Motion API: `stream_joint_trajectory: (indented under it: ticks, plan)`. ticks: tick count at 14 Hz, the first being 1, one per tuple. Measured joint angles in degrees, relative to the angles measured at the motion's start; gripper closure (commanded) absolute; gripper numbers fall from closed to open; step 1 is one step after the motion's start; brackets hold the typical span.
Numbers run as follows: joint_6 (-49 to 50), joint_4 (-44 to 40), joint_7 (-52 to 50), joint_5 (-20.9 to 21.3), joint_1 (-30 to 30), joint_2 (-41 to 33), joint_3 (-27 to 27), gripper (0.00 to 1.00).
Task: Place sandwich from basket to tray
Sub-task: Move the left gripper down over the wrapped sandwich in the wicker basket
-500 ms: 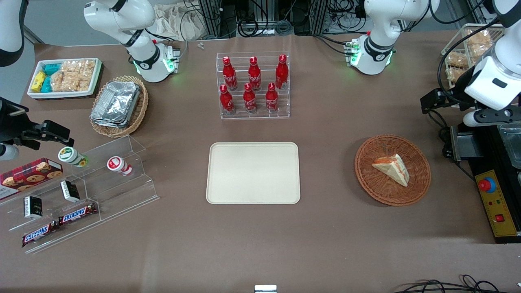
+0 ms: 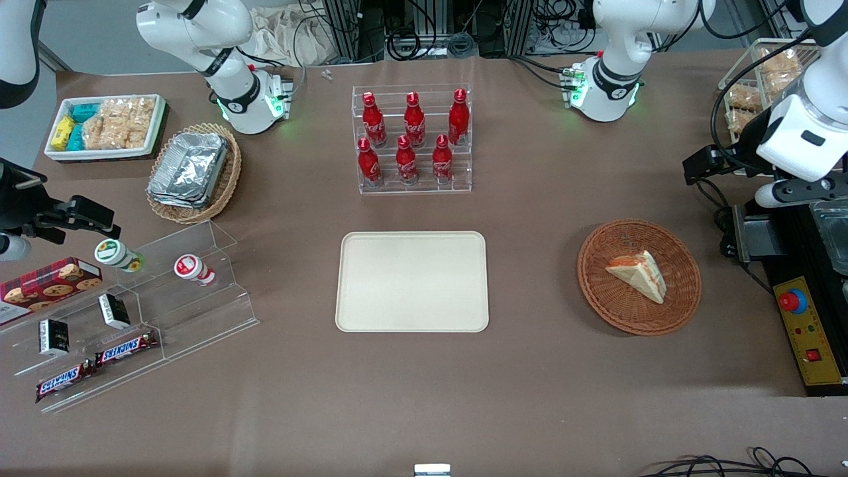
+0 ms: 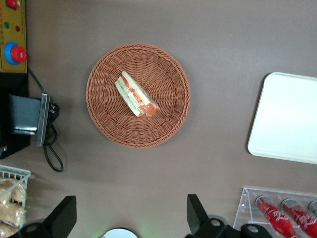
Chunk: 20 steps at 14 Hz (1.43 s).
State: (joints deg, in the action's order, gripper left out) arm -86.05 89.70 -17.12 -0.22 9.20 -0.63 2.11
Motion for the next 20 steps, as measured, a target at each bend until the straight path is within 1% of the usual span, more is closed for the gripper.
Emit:
stream_joint_trajectory:
  ticks: [4,6,8,10,12,17,20]
  plan:
    - [0.02,0.01,-12.36,-0.04,0.17,0.61,-0.32,0.00]
    - [-0.17,0.48,-16.72,-0.06,0.19,0.97,-0.36,0.00]
    - [-2.61,2.58,-20.40,-0.05,0.16,1.31,-0.24,0.00]
    - [-8.15,6.72,-24.38,0.06,0.14,1.72,-0.11,0.00]
    - [-15.58,13.05,-26.03,0.10,0.10,2.16,-0.01,0.00]
    - [-35.30,27.82,-26.62,0.12,-2.14,4.03,0.63,0.00]
    - [-44.87,32.99,-26.62,0.11,-2.27,6.95,0.64,0.00]
